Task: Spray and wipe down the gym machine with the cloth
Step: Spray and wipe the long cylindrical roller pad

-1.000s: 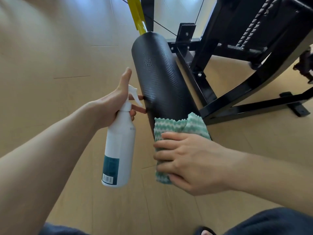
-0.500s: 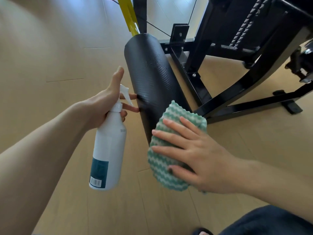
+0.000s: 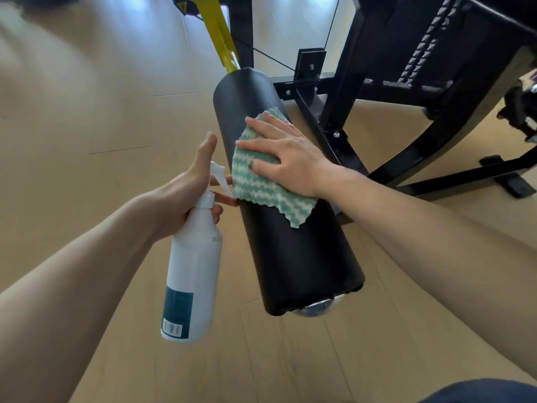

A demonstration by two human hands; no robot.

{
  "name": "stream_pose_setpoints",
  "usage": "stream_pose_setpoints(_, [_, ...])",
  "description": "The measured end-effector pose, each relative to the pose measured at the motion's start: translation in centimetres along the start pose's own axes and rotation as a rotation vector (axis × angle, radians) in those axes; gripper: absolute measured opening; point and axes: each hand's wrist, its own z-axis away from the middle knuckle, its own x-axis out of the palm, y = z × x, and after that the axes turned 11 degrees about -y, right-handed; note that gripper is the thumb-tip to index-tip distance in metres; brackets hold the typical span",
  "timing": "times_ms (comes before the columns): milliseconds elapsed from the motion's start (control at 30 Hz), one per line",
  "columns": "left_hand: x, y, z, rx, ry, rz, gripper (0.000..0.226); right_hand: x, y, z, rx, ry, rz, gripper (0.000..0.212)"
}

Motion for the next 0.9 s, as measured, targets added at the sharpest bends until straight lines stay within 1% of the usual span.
stream_pose_setpoints(67, [0.0,-0.2,0.0,-0.007,0.008,-0.011,0.108,1.0,-1.3,1.9,0.12,0.016,-0.018,0.055])
stream_pose_setpoints(133, [0.0,-0.3,-0.1,-0.013,0.014,0.002,0.11,2.5,-2.5,5.7,0.204,0.022,-0.038,0.063])
stream_pose_setpoints(233, [-0.1,-0.2,-0.5,-0.021,0.026,0.035,0.105,4.3,-4.1,11.9,0.211,-0.004,-0.081,0.071])
stream_pose_setpoints(300, [-0.2,-0.1,-0.7,-0.025,0.013,0.044,0.106,4.8,-4.4,13.2,0.238,-0.026,-0.102,0.074])
stream_pose_setpoints(400, [-0.1,0.2,-1.0,-0.019,0.006,0.017,0.111,4.0,-3.1,9.8,0.295,-0.005,-0.175,0.072])
stream_pose_setpoints(467, [0.3,0.4,-0.8,-0.001,0.006,0.016,0.112,2.9,-1.5,5.5,0.374,0.015,-0.317,0.068])
stream_pose_setpoints(533, [0.4,0.5,-0.6,0.002,0.0,0.062,0.108,1.6,-0.1,1.7,0.449,0.064,-0.467,0.068])
stream_pose_setpoints(600, [0.2,0.5,-0.4,0.001,-0.005,0.075,0.113,0.7,0.4,-0.6,0.493,0.096,-0.553,0.067])
stream_pose_setpoints(667, [0.1,0.5,-0.3,-0.003,0.011,0.05,0.117,0.6,-0.1,-0.3,0.487,0.089,-0.532,0.065])
stream_pose_setpoints(700, [0.1,0.3,-0.2,-0.01,0.019,0.047,0.115,1.0,-0.6,0.9,0.461,0.064,-0.468,0.064])
stream_pose_setpoints(733, [0.1,0.2,-0.1,-0.019,0.016,0.044,0.113,1.5,-1.4,2.9,0.42,0.036,-0.372,0.064])
stream_pose_setpoints(800, [-0.1,-0.1,-0.2,-0.035,-0.009,0.037,0.119,2.8,-3.1,8.0,0.311,0.0,-0.177,0.069])
stream_pose_setpoints(867, [-0.6,-0.4,-0.5,-0.04,-0.016,0.057,0.121,3.7,-4.4,12.6,0.236,-0.063,-0.101,0.075])
stream_pose_setpoints(900, [-0.9,-0.5,-0.6,-0.045,-0.025,0.073,0.12,4.1,-4.7,14.0,0.229,-0.106,-0.083,0.079])
